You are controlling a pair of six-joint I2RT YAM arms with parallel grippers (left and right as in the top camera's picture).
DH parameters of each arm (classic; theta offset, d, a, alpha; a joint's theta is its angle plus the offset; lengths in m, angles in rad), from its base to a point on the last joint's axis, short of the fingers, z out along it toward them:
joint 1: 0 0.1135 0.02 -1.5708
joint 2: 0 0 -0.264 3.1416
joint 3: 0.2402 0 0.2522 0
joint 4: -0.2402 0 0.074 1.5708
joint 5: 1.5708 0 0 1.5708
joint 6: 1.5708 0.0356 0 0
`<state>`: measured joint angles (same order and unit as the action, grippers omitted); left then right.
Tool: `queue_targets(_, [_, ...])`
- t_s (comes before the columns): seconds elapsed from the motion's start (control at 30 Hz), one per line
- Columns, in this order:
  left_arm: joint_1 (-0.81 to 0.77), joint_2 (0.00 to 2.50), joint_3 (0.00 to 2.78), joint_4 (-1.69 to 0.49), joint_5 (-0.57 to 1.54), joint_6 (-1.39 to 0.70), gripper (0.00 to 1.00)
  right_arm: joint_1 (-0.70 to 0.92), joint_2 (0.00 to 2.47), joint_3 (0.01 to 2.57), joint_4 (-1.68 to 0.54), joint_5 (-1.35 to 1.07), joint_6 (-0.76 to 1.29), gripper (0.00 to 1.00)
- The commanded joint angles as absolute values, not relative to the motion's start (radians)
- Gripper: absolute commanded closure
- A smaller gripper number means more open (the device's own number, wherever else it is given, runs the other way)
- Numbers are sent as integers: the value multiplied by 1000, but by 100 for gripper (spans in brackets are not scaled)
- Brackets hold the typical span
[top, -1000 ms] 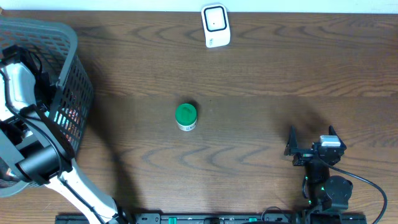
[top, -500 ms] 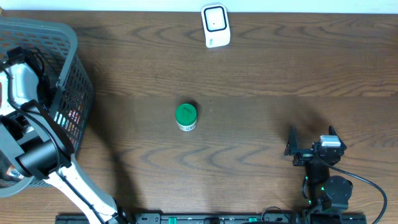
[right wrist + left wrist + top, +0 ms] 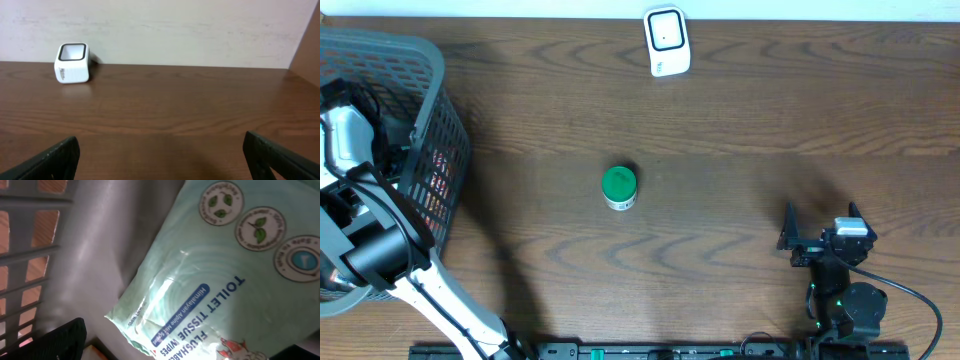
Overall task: Scan the item barcode
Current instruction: 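Grasp the mint-green toilet tissue pack with the left gripper and lift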
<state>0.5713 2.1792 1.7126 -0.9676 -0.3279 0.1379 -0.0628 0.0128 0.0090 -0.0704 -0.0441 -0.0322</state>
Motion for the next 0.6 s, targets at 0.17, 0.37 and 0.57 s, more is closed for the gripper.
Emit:
queue_targets(0.17, [579,2307,1696,-943,-350,118,1,-71,10,6,-72,-35,-15,1])
queue_targets(0.37, [580,2349,1695,-944,-350,118,15,-71,10,6,-72,-35,-15,1])
queue_targets(0.57, [579,2366,1694,-927,-349,118,72,-72,10,6,-72,-35,-15,1])
